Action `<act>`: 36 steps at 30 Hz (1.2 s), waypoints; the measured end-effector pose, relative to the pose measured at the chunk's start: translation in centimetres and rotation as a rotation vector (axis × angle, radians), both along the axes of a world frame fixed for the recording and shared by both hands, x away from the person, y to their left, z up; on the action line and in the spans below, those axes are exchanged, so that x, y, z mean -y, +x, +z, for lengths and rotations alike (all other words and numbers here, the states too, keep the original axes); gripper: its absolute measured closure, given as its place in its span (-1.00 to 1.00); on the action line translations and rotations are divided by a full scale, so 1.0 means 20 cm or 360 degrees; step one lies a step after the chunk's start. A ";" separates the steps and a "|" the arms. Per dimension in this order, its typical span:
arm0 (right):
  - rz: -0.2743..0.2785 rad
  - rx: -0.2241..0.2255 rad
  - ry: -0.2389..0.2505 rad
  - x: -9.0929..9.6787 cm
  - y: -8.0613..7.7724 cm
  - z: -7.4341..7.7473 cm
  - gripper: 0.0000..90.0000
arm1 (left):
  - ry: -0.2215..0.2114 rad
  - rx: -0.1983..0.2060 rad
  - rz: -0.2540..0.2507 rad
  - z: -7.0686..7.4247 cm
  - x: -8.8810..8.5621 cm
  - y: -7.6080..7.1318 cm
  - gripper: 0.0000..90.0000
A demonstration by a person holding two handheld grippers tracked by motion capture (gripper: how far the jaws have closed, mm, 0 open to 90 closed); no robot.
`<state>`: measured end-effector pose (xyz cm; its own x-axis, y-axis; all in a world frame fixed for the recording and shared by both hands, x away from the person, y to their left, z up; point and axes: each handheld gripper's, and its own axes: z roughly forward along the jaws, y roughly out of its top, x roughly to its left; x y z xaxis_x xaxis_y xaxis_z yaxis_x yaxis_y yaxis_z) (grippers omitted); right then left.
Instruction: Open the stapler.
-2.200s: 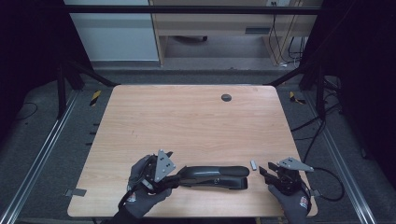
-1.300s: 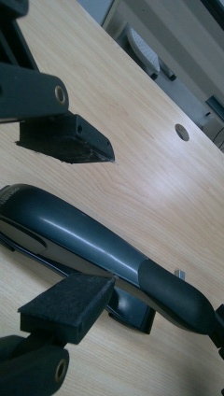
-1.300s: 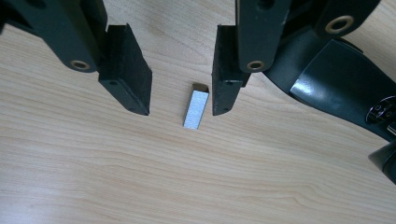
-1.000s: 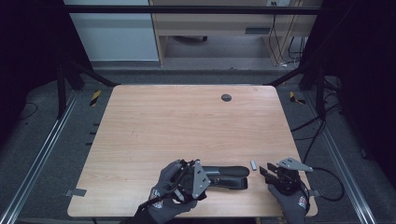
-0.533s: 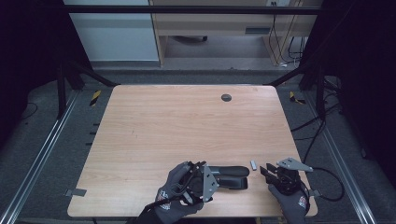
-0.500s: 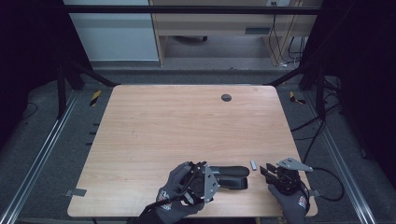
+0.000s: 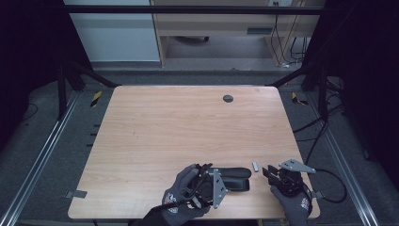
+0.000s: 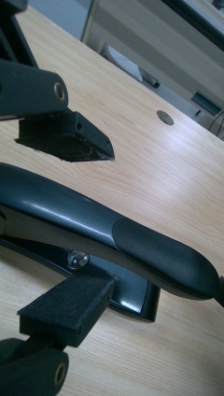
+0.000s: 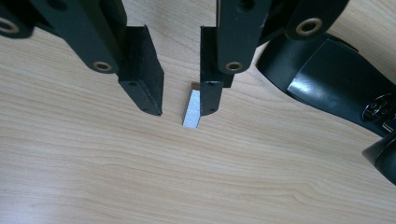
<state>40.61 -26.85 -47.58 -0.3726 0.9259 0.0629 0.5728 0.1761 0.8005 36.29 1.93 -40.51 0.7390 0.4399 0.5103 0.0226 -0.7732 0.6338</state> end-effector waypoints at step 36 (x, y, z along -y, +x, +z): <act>0.0015 -0.0013 0.0025 0.00 -0.01 0.00 0.79 | 0.0151 0.0087 -0.0011 -0.12 0.15 0.03 -0.29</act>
